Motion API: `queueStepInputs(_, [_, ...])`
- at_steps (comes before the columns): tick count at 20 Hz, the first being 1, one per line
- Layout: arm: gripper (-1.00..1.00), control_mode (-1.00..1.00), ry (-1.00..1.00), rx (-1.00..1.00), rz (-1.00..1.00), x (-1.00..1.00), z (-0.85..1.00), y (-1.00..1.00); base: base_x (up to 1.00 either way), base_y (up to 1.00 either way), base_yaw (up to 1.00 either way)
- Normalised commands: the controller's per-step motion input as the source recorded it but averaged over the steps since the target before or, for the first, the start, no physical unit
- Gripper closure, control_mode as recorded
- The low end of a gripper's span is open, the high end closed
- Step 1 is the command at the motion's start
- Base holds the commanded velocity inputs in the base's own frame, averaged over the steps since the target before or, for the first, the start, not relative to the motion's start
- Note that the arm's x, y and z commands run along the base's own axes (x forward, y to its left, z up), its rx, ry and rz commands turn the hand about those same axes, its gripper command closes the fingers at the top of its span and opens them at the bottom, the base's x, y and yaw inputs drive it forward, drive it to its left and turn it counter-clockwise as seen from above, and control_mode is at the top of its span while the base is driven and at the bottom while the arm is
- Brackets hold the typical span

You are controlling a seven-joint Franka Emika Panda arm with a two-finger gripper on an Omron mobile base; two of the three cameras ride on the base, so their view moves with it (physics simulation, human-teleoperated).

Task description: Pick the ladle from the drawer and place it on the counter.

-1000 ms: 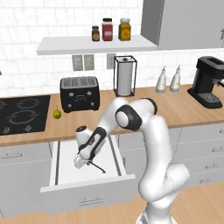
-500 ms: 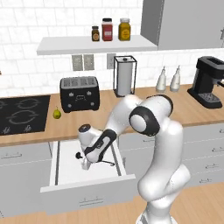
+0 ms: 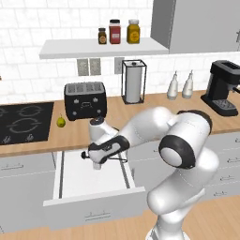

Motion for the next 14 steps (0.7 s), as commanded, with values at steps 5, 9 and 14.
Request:
queueStepInputs(5, [1.00,-1.00,0.04,-0.01,0.00,0.32,0.97,-0.28,0.00,0.00,0.00])
queueStepInputs(9, [1.00,-1.00,0.03,-0.02,0.00,0.74,0.40,-0.71,0.00,0.00,0.00])
queueStepInputs(14, [1.00,-1.00,0.02,-0.01,0.00,1.00,0.01,-0.56,0.00,0.00,0.00])
